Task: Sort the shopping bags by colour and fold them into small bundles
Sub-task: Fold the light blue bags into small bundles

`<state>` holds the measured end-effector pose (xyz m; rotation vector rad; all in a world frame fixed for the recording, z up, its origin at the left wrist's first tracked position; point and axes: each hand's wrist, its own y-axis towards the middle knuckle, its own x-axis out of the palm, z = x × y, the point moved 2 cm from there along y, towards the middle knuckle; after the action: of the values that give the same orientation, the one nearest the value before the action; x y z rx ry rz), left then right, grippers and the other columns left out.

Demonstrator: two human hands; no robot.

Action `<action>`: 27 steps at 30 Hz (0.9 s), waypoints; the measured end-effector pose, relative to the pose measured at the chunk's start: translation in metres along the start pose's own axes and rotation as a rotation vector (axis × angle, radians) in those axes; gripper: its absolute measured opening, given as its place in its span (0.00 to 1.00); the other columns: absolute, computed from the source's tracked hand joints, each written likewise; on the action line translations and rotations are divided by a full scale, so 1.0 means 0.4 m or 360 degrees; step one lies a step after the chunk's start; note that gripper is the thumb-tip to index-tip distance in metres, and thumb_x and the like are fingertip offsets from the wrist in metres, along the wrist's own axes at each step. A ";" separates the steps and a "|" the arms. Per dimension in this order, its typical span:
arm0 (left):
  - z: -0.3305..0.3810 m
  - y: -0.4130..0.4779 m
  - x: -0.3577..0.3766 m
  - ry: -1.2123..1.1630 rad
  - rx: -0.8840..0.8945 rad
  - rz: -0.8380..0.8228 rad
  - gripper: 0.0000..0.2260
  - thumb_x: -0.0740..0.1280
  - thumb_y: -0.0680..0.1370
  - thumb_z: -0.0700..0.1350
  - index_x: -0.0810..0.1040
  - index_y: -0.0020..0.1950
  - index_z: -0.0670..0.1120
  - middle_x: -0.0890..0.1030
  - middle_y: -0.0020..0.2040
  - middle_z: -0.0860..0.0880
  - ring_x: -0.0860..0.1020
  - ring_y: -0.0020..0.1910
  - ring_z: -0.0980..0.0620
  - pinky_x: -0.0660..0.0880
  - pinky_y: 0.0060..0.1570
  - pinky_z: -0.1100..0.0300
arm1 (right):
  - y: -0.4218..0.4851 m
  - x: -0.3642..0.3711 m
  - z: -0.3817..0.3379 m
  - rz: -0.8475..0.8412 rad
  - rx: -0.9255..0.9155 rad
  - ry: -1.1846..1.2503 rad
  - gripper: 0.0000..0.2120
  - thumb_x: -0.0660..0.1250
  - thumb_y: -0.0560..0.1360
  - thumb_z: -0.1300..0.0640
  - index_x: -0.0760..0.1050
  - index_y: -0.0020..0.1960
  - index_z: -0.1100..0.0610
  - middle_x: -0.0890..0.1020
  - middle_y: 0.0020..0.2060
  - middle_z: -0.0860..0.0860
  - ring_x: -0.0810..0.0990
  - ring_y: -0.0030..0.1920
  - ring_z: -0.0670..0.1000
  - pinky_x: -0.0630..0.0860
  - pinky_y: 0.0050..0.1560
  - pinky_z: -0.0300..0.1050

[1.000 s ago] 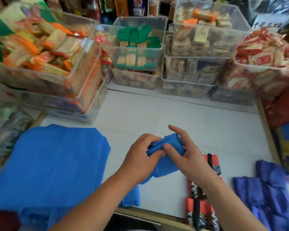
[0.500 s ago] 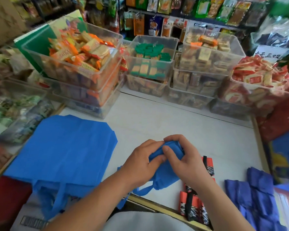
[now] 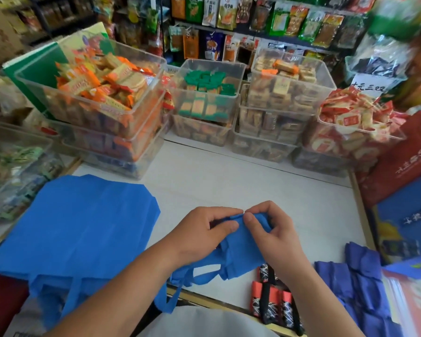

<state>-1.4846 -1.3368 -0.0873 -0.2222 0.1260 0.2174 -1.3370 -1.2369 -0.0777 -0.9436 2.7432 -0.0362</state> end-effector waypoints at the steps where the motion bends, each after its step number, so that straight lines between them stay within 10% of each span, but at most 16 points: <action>1: 0.001 0.003 -0.002 -0.0008 0.0016 0.0060 0.13 0.66 0.83 0.43 0.82 0.65 0.54 0.85 0.57 0.56 0.82 0.58 0.57 0.80 0.60 0.53 | 0.001 -0.001 0.001 -0.0023 0.0012 -0.0025 0.05 0.71 0.79 0.57 0.78 0.45 0.50 0.84 0.39 0.47 0.82 0.41 0.46 0.77 0.39 0.36; 7: -0.018 0.007 -0.029 0.0135 0.0049 0.0233 0.09 0.69 0.82 0.42 0.85 0.59 0.53 0.86 0.52 0.58 0.82 0.54 0.62 0.79 0.54 0.65 | 0.014 0.020 -0.003 -0.0273 0.0198 -0.0251 0.07 0.73 0.77 0.47 0.77 0.53 0.43 0.84 0.43 0.48 0.83 0.42 0.48 0.76 0.37 0.37; 16: -0.089 -0.005 -0.231 0.0448 -0.0407 -0.0083 0.23 0.77 0.70 0.64 0.78 0.62 0.60 0.84 0.50 0.60 0.81 0.48 0.65 0.79 0.53 0.61 | 0.087 0.115 0.032 0.0159 0.0403 -0.0038 0.04 0.72 0.78 0.55 0.79 0.47 0.47 0.83 0.43 0.42 0.81 0.45 0.48 0.79 0.37 0.41; 20: -0.133 -0.018 -0.291 0.0641 -0.0425 -0.0205 0.10 0.78 0.68 0.57 0.81 0.47 0.60 0.83 0.42 0.54 0.76 0.33 0.61 0.79 0.40 0.56 | 0.119 0.153 0.037 0.0270 0.0512 0.0028 0.04 0.73 0.78 0.53 0.80 0.46 0.45 0.83 0.45 0.45 0.81 0.46 0.52 0.79 0.40 0.50; 27: -0.132 0.001 -0.381 0.0345 -0.0280 -0.0207 0.02 0.75 0.76 0.49 0.83 0.44 0.55 0.81 0.40 0.55 0.78 0.35 0.58 0.76 0.38 0.58 | 0.114 0.199 0.040 0.0378 0.0620 0.0078 0.04 0.72 0.79 0.53 0.79 0.47 0.45 0.82 0.51 0.51 0.80 0.48 0.55 0.78 0.40 0.50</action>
<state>-1.6375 -1.3792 -0.1159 -0.4279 0.3072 0.0744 -1.4215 -1.2484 -0.1151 -0.5159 2.7252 -0.5349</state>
